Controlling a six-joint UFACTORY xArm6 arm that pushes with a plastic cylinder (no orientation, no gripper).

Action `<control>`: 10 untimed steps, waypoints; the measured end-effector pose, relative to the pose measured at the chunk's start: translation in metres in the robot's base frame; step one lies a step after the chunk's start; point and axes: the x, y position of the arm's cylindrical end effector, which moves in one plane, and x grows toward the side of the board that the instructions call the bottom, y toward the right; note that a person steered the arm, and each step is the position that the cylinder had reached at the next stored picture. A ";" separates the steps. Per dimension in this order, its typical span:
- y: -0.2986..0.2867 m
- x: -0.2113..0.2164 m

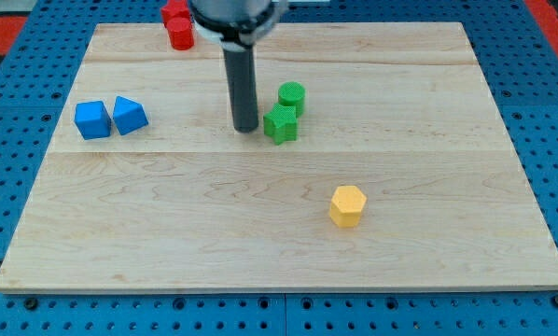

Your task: Move the yellow hexagon closer to the yellow heart

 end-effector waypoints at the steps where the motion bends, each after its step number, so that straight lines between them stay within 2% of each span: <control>1: 0.060 0.040; 2: 0.154 0.053; 3: 0.177 0.114; 4: 0.146 0.129; 6: 0.087 0.086; 7: 0.060 0.079; 10: 0.033 0.084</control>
